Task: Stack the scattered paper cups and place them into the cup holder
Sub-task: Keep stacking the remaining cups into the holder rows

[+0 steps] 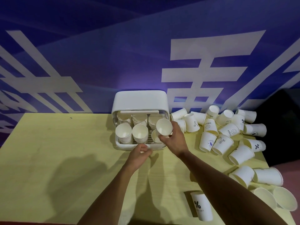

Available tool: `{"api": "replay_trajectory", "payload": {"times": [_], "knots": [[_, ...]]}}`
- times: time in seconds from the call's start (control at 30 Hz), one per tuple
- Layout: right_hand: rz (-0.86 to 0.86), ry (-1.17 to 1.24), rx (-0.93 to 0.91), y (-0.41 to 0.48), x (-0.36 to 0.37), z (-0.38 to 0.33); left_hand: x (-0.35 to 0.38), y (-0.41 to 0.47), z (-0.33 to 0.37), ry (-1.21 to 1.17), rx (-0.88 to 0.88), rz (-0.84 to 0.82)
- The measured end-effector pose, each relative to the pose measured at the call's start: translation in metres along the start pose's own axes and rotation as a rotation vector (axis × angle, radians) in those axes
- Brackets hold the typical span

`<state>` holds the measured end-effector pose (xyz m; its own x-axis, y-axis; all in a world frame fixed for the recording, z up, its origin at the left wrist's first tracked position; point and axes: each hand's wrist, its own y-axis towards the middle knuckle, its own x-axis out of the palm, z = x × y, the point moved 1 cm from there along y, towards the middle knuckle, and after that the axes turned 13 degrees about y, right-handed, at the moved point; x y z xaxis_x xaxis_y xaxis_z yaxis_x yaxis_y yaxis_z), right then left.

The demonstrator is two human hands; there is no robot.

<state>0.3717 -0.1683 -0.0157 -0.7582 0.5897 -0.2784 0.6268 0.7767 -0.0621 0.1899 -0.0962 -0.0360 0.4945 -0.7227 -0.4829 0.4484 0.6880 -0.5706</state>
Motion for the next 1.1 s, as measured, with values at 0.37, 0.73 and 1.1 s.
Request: {"api": "replay_trajectory", "payload": {"times": [0.37,0.73,1.1], "knots": [[-0.072,-0.174,0.024,0.002,0.016,0.009,-0.01,-0.001,-0.007,-0.036,0.012,0.027],[-0.065,-0.27,0.117,-0.015,-0.022,0.026,0.016,-0.006,0.008,0.038,0.009,-0.031],[0.075,-0.273,0.224,-0.058,-0.117,0.057,0.095,-0.008,0.041,0.182,0.111,-0.253]]}}
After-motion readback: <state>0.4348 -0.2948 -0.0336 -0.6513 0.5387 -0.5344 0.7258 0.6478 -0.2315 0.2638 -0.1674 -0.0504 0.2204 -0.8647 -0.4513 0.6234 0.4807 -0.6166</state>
